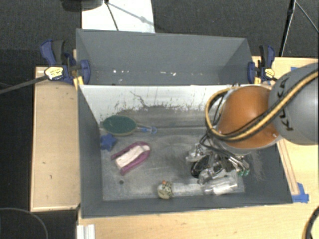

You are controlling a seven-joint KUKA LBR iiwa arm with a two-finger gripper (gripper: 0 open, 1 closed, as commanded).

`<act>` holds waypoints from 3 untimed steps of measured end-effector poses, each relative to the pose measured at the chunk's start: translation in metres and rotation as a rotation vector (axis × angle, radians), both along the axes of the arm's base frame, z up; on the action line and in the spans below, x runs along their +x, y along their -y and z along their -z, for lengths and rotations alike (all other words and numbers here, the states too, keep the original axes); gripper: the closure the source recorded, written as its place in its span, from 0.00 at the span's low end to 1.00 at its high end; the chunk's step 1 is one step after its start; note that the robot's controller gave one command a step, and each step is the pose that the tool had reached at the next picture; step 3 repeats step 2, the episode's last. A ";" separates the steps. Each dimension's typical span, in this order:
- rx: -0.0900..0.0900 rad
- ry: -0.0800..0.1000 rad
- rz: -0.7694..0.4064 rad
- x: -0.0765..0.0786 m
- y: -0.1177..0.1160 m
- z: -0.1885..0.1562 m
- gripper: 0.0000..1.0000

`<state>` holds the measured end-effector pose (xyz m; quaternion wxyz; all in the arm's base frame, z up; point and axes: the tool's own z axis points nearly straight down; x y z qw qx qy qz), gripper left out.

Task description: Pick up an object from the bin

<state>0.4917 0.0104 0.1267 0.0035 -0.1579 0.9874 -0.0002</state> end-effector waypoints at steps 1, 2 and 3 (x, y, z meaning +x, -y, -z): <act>0.000 -0.002 0.000 0.001 0.000 -0.016 1.00; 0.000 0.001 0.005 0.002 0.000 -0.076 1.00; 0.000 0.001 0.005 0.002 0.000 -0.076 1.00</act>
Offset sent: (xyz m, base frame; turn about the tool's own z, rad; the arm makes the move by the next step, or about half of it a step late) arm -0.0001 0.0000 0.0148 0.0000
